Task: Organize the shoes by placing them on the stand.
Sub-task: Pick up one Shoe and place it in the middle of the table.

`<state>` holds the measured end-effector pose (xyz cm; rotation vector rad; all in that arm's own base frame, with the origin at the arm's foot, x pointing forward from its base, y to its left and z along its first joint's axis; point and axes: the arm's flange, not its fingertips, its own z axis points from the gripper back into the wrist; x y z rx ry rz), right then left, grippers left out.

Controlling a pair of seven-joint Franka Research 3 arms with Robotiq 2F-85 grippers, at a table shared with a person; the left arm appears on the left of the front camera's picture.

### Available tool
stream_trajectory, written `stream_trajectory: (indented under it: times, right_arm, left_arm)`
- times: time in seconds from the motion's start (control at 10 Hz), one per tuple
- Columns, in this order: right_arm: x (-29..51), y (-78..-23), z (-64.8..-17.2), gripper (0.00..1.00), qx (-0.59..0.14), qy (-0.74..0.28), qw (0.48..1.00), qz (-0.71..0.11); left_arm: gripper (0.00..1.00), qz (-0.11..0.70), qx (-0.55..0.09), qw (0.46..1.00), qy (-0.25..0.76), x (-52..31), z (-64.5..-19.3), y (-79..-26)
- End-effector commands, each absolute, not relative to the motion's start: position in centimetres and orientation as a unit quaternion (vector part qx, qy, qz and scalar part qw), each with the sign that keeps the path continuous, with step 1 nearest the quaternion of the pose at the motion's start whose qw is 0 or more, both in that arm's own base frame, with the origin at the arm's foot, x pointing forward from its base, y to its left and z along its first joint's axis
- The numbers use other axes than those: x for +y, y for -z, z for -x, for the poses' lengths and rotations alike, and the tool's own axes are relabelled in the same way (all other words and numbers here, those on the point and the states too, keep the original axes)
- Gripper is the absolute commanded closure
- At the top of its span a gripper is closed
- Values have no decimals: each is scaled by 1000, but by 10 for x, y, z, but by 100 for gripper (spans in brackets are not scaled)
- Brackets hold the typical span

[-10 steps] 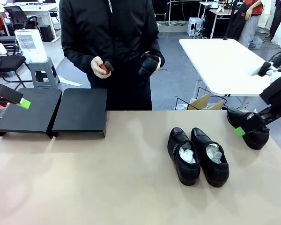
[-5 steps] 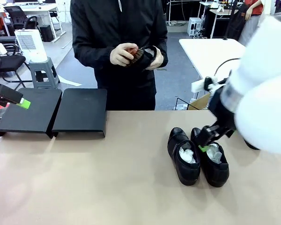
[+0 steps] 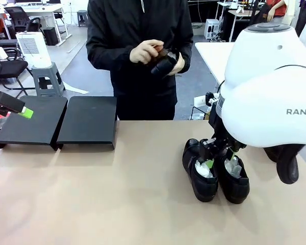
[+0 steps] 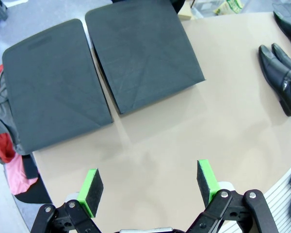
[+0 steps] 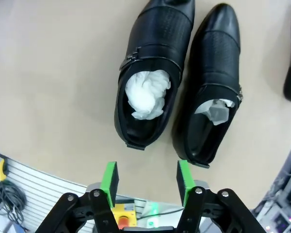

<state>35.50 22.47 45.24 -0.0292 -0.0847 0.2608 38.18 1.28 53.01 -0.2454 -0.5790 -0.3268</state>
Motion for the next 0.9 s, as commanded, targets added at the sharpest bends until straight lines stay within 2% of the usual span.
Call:
stream_trajectory:
  times: [0.0,0.4,0.8]
  right_arm:
    - [234,-442,-368,37,-26,-67,997,-10]
    - [226,-412,-380,37,-51,4,999,-8]
    - [215,-385,-392,37,-38,15,999,-15]
  left_arm:
    - [0,128,-285,936,160,14,-381,-530]
    - [0,128,-285,936,160,14,-381,-530]
    - [0,128,-285,936,160,14,-381,-530]
